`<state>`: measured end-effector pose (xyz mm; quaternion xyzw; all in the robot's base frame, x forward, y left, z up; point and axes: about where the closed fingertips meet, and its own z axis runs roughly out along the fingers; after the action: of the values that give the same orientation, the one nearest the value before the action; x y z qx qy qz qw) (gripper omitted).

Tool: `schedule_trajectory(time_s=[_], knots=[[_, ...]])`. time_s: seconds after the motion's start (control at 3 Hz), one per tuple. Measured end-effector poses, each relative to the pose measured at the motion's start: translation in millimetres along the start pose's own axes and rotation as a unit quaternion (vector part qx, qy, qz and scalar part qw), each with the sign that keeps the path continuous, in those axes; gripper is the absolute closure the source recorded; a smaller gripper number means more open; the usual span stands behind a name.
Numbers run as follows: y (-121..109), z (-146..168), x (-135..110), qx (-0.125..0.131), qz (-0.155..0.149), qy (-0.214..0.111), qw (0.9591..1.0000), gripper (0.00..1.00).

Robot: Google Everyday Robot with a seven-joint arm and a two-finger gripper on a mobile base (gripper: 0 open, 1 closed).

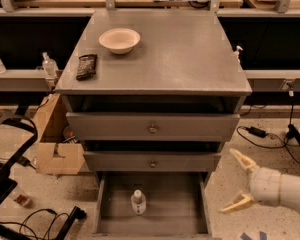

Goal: Pick blue plastic bottle from bottom drawer and place on counter

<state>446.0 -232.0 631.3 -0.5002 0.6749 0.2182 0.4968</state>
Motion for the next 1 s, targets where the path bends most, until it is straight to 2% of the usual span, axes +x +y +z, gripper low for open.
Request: schedule_trajectory(time_s=[0.33, 0.67, 1.0], knots=[[8, 49, 62, 0.0, 0.039, -0.03, 0.9988, 0.0], [20, 95, 116, -0.016, 0.078, -0.052, 0.9955, 0.0], [29, 109, 130, -0.022, 0.094, -0.06, 0.9935, 0.0]])
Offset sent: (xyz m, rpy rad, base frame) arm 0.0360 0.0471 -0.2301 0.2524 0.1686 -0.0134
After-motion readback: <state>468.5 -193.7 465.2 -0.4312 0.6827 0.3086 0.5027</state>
